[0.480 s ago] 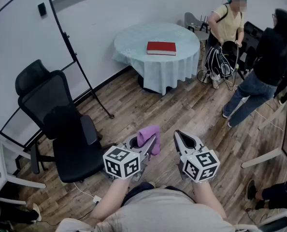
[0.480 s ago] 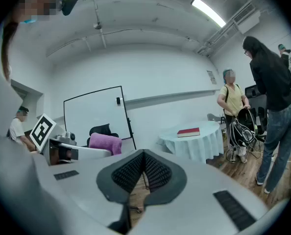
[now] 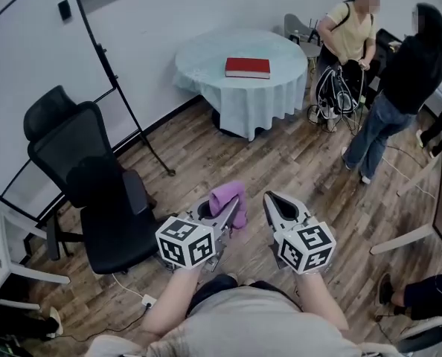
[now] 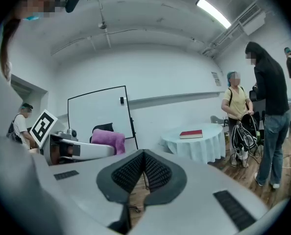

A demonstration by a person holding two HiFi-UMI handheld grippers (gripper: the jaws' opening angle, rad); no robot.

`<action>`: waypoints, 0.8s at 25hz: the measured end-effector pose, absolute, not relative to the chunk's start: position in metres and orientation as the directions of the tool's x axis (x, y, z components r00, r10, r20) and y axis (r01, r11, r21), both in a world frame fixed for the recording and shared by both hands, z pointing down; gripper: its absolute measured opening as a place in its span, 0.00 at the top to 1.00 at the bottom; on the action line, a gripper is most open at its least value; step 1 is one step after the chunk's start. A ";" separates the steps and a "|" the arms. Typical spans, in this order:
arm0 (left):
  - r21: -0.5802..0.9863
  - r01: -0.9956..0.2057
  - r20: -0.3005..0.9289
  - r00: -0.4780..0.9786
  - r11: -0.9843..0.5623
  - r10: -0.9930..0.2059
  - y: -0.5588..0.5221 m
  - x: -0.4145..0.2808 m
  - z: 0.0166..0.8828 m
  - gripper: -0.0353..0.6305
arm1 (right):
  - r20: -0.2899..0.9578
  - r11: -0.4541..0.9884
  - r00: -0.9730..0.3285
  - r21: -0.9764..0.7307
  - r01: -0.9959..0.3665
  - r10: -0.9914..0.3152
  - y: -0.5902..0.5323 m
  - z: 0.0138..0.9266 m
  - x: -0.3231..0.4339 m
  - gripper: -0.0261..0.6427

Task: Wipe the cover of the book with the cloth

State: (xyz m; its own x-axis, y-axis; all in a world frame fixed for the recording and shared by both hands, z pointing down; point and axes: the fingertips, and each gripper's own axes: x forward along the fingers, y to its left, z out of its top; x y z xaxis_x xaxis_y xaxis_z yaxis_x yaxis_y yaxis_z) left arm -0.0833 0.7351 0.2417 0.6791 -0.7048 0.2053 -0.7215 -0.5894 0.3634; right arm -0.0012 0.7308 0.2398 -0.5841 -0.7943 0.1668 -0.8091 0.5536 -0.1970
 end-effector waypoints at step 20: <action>0.352 -0.736 0.193 0.662 -0.579 -0.724 0.745 -0.042 0.240 0.78 | 0.142 0.588 -0.615 -0.192 -0.786 -0.775 0.744 0.242 0.024 0.93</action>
State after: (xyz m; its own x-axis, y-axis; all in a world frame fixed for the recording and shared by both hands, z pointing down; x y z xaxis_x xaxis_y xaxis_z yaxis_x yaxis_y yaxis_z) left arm -0.0422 0.7455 0.2402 0.6622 -0.7241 0.1930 -0.7356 -0.5789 0.3518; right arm 0.0237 0.7441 0.2416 -0.6152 -0.7755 0.1423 -0.7857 0.5881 -0.1919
